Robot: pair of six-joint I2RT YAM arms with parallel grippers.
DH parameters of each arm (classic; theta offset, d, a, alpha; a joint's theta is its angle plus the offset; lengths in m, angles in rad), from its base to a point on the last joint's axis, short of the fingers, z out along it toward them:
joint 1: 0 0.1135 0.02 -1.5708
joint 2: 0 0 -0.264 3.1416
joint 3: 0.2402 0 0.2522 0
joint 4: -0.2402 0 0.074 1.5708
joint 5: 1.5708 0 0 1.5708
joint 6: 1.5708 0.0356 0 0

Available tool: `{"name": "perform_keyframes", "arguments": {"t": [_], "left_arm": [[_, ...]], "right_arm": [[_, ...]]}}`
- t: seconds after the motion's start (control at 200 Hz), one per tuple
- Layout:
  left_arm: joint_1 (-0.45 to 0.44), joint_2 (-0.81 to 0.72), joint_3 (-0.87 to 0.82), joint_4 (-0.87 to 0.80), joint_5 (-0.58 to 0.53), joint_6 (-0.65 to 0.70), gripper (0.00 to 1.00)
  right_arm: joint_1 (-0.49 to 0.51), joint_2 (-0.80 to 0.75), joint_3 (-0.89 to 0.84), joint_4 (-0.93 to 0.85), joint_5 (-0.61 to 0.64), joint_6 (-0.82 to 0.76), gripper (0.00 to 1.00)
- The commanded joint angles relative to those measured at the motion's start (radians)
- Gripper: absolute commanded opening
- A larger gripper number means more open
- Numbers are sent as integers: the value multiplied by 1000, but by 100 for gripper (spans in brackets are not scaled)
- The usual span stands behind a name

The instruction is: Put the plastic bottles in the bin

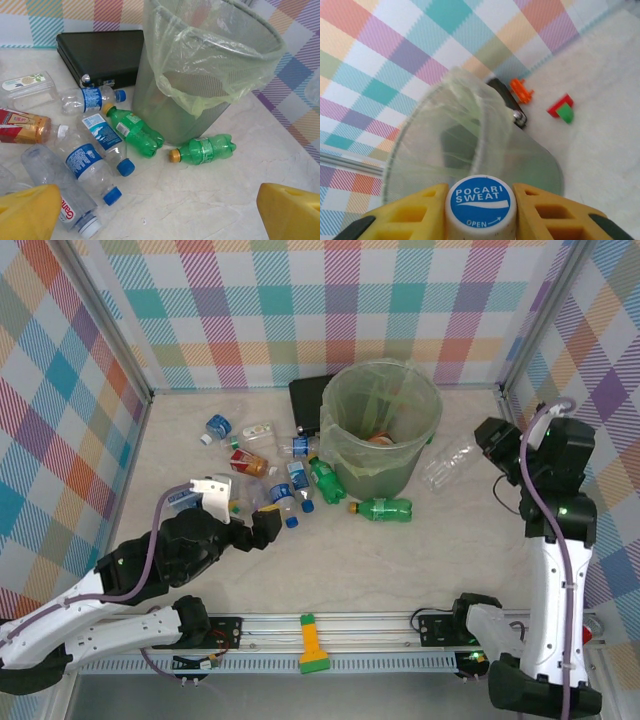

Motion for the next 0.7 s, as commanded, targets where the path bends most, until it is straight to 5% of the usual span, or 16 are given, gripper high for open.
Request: {"name": "perform_keyframes", "arguments": {"t": [0.0,0.345,0.695], "left_arm": [[-7,-9,38,-32,-33,-16,100],[-7,-30,58,-77,-73,-36,100],[-9,-52,91,-139,-97,-42,100]], "right_arm": [[71,48,123,89,80,-41,32],[439,283,300,278,348,-331,38],[563,477,334,404,400,-511,35]]}}
